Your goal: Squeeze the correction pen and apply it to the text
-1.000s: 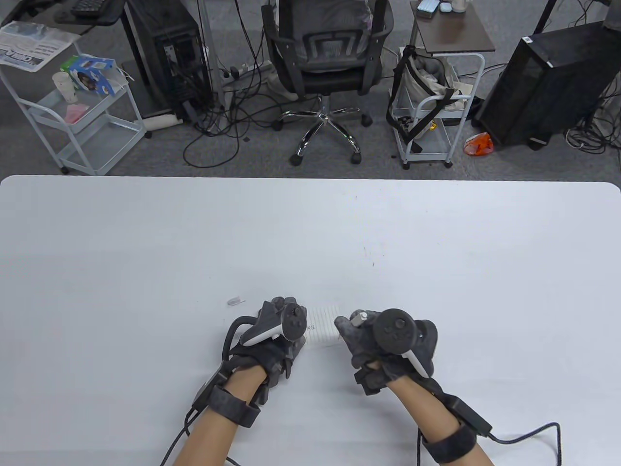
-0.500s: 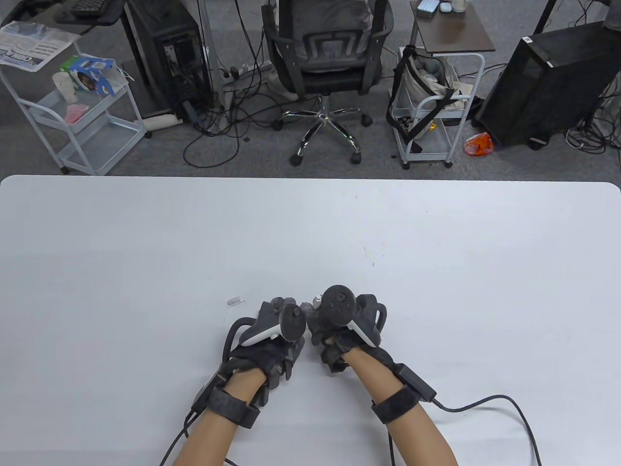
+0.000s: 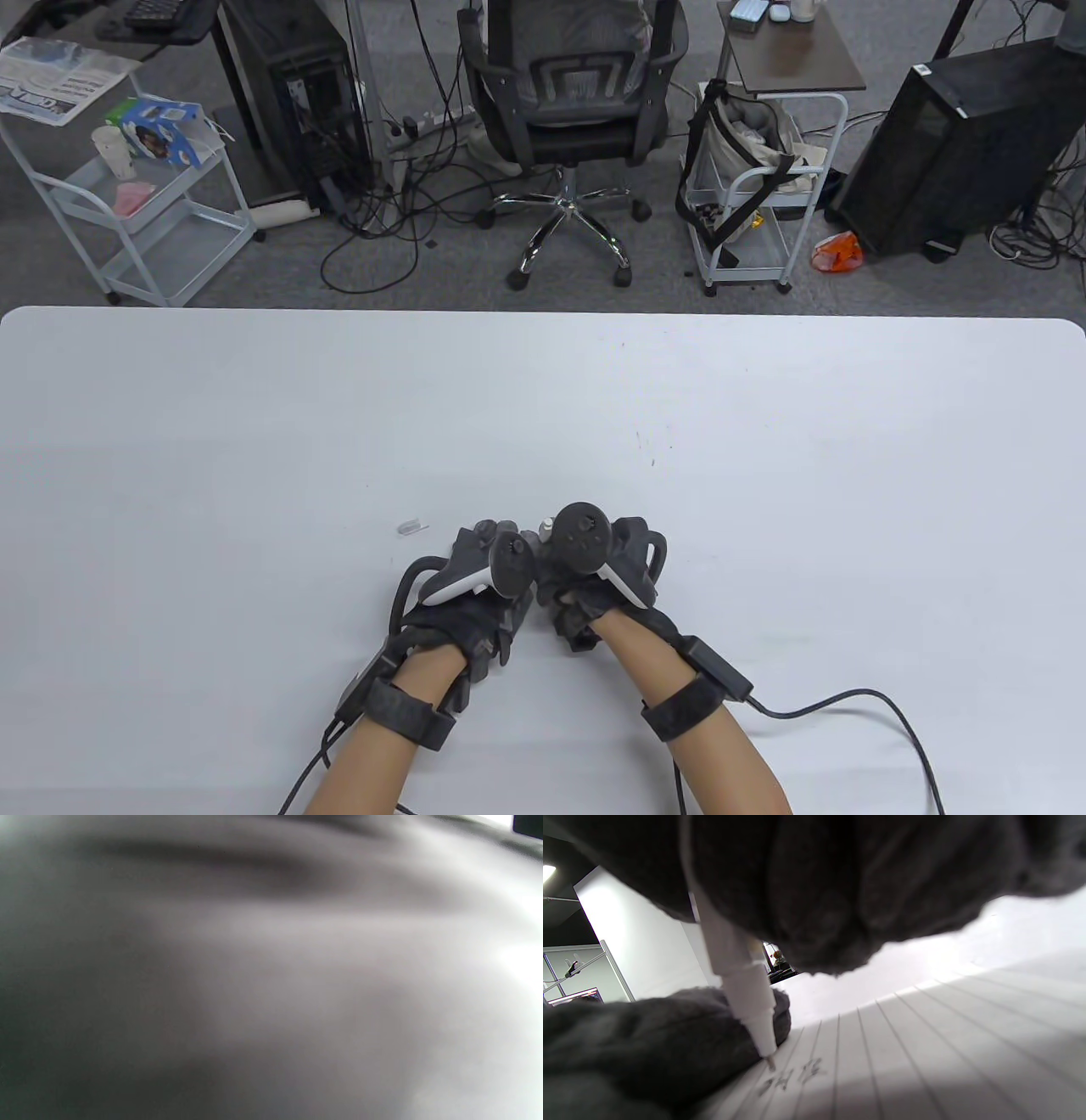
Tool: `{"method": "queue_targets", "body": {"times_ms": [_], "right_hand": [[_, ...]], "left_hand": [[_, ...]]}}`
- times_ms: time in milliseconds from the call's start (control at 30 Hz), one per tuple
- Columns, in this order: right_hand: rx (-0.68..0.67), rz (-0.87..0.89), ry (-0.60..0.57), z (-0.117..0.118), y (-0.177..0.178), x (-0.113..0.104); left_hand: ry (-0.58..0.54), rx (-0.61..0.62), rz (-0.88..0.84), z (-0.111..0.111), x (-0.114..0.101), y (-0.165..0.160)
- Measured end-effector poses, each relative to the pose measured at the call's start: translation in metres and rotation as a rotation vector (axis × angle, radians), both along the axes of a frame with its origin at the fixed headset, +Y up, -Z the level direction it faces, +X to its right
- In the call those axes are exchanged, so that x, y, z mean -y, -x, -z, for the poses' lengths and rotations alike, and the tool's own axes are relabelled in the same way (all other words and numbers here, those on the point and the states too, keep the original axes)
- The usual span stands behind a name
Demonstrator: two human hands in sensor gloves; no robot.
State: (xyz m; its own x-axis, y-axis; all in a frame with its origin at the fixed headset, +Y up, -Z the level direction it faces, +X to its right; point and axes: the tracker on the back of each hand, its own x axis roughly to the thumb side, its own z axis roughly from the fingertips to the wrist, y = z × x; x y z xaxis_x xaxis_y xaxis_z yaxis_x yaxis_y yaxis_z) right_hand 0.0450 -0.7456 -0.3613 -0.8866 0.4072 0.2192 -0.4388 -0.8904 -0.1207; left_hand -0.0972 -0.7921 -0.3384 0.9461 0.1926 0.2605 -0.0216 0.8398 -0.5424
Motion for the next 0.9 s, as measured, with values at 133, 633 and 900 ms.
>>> {"method": "queue_targets", "body": {"times_ms": [133, 633, 900], "right_hand": [[-0.007, -0.012, -0.004, 0.0001, 0.0015, -0.0002], [-0.002, -0.028, -0.027, 0.0003, 0.0022, 0.0001], [-0.012, -0.007, -0.008, 0.0015, 0.0017, 0.0015]], "left_hand": [[0.001, 0.0, -0.001, 0.0001, 0.0002, 0.0], [0.003, 0.002, 0.006, 0.0002, 0.0007, -0.0005], [0.005, 0.002, 0.007, 0.0, 0.0009, -0.0007]]}}
